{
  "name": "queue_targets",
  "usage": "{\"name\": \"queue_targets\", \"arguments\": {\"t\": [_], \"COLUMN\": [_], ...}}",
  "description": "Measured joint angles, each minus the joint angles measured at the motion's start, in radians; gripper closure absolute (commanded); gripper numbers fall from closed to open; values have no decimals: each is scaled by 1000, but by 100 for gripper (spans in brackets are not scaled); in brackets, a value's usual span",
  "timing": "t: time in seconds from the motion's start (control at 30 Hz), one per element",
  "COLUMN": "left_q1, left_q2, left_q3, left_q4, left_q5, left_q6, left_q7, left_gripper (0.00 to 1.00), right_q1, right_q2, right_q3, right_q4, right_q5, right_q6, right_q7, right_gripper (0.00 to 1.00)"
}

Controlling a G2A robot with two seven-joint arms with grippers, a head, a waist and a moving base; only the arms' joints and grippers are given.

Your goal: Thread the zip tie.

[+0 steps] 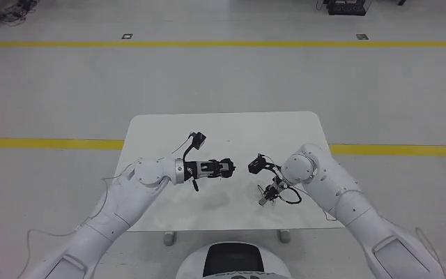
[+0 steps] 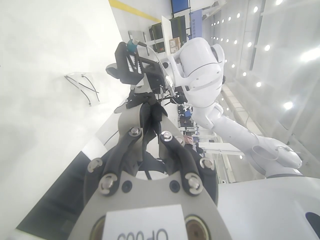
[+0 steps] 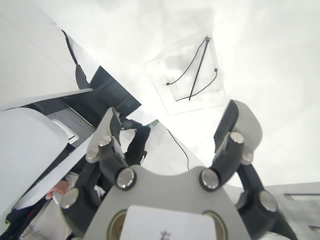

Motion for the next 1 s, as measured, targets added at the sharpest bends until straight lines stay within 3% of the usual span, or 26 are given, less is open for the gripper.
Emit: {"name": "queue_targets", "arguments": {"t": [0.4,0.43,0.53,0.73,1.0], "left_q1": [0,0,0,0,0], "left_q2": [0,0,0,0,0], "left_q3": [0,0,0,0,0], "left_q4": [0,0,0,0,0], "left_q5": [0,0,0,0,0], "left_q6": [0,0,0,0,0], "left_q7": [0,0,0,0,0], "left_gripper": [100,100,100,100,100], "right_q1": [-14,-15,-15,-14,12], "right_q2": [1,1,0,-4,-21], "right_q3": [-28,-31,-43,-58,-91], "right_q4": [-11,-14,-21,-26,41], "right_q5": [-49,-56,-85,-104,-116], "right_q6": [9,9,17,33,50], "right_q7": [-42,-45,-64,-93,-138], "right_gripper": [0,4,50,67,77]}}
